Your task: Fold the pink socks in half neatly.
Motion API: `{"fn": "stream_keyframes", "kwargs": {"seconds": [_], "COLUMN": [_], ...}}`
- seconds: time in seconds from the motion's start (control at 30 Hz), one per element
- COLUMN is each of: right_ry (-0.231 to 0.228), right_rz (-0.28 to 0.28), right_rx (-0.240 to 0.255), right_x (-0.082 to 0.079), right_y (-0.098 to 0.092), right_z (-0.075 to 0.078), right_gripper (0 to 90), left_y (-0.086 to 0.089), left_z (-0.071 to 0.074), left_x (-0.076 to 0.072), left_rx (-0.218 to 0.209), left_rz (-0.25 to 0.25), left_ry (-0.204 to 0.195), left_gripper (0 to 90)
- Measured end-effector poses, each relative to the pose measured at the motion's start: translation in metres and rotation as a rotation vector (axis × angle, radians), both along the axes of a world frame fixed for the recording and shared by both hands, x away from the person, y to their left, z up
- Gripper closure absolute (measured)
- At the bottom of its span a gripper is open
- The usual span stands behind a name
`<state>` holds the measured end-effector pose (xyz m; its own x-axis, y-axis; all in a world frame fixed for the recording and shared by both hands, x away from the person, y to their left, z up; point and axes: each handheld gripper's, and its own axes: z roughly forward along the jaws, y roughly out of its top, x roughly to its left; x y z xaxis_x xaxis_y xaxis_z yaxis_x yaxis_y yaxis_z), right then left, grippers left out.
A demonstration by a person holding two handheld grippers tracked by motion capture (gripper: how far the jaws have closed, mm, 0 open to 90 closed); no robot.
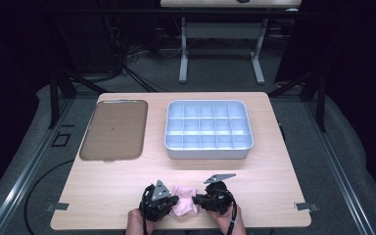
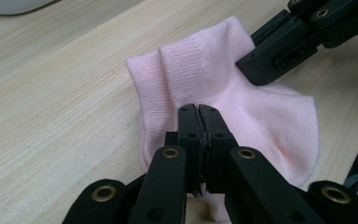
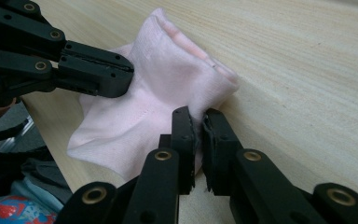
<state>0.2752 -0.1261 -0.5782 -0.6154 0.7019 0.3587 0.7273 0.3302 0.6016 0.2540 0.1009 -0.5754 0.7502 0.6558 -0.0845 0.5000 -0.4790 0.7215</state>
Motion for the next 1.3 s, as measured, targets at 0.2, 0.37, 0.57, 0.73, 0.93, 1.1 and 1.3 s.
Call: {"fn": "stream_keyframes", "kwargs": {"seconds": [0.2, 0.37, 0.57, 0.73, 0.93, 1.1, 1.3], "right_ry": [-0.042, -0.080, -0.114, -0.134, -0.162, -0.191, -0.201], "right_rz": [0.004, 0.012, 0.019, 0.028, 0.050, 0.068, 0.072], "right_rx": [-0.032, -0.053, -0.060, -0.059, -0.050, -0.040, -0.023], "right_x": [-0.004, -0.009, -0.011, -0.012, -0.014, -0.015, -0.015], "right_y": [0.003, 0.006, 0.009, 0.012, 0.015, 0.019, 0.020], "right_z": [0.007, 0.016, 0.022, 0.027, 0.030, 0.032, 0.032], "right_gripper": [84.5, 84.6, 84.7, 84.8, 84.9, 84.9, 85.0], "left_y": [0.000, 0.000, -0.001, -0.001, 0.000, 0.001, 0.002], "left_z": [0.000, 0.000, 0.000, 0.000, -0.002, -0.002, -0.003], "left_x": [0.000, 0.000, 0.000, 0.000, -0.001, -0.001, 0.000], "left_rx": [0.000, -0.001, -0.005, -0.008, -0.021, -0.029, -0.050], "left_rz": [0.003, 0.003, 0.010, 0.013, 0.023, 0.023, 0.029], "left_ry": [0.000, 0.001, 0.004, 0.006, -0.003, 0.002, 0.011], "left_gripper": [87.9, 87.9, 88.0, 88.1, 88.2, 88.3, 88.3]}}
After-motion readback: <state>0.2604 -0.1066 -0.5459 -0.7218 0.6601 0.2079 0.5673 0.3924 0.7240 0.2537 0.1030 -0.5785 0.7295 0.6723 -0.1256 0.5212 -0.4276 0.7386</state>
